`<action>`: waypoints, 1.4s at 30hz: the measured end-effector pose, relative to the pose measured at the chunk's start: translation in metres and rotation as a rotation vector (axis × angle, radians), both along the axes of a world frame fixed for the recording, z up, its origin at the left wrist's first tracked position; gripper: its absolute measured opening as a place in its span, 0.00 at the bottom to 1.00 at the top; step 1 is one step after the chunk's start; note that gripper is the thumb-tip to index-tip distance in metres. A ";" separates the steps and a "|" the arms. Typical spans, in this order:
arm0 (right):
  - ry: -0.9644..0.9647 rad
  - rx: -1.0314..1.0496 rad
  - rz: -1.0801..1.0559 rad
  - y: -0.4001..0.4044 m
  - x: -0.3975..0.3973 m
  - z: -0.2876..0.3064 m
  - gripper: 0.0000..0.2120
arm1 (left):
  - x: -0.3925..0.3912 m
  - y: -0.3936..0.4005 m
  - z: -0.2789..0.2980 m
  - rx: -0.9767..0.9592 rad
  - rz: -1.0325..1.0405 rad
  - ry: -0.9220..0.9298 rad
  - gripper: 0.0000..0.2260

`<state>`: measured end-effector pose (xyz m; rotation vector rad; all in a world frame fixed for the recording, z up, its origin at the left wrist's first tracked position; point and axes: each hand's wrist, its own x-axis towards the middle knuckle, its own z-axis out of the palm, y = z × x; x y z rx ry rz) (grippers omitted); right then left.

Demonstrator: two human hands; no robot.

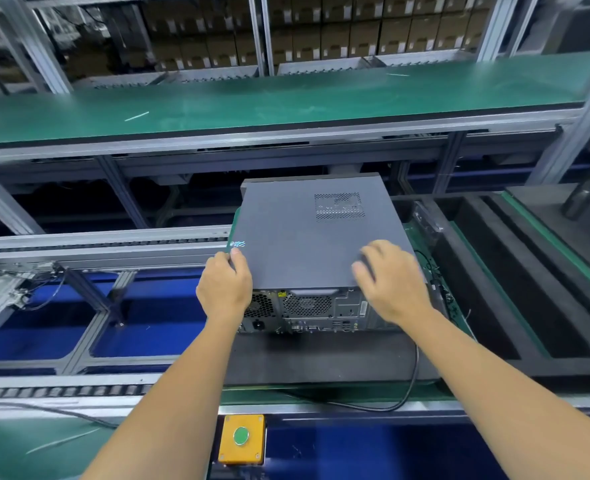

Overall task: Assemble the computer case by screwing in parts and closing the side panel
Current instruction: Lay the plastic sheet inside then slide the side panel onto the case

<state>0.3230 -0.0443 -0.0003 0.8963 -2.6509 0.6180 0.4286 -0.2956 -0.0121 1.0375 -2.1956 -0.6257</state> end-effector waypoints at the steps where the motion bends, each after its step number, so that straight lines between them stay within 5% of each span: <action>1: -0.001 -0.075 -0.156 0.004 -0.003 0.002 0.25 | 0.003 -0.001 0.001 0.048 -0.001 0.040 0.19; 4: -0.201 -0.159 -0.468 0.015 -0.012 0.002 0.21 | 0.004 -0.002 0.002 0.206 0.046 0.127 0.20; 7: -0.385 -0.191 -0.456 0.015 -0.017 -0.006 0.20 | 0.000 -0.001 -0.003 0.230 0.084 0.125 0.21; 14: -0.144 -0.236 -0.460 0.015 -0.023 -0.013 0.16 | -0.014 -0.002 -0.011 0.101 0.185 0.139 0.26; 23: -0.088 -0.238 -0.452 0.015 -0.021 -0.017 0.19 | -0.015 -0.001 -0.012 0.095 0.290 0.102 0.28; 31: -0.183 -0.049 -0.408 0.022 -0.023 -0.012 0.20 | -0.001 0.004 -0.011 0.243 0.142 0.174 0.22; 36: -0.267 0.080 -0.369 0.012 -0.021 0.002 0.26 | 0.014 0.007 -0.011 0.635 -0.002 0.412 0.14; 39: -0.378 0.111 -0.309 0.012 -0.020 0.010 0.26 | 0.027 0.005 -0.005 0.797 -0.140 0.389 0.15; 42: -0.576 0.109 -0.205 0.024 -0.025 0.014 0.37 | 0.040 0.002 -0.005 0.796 -0.251 0.329 0.17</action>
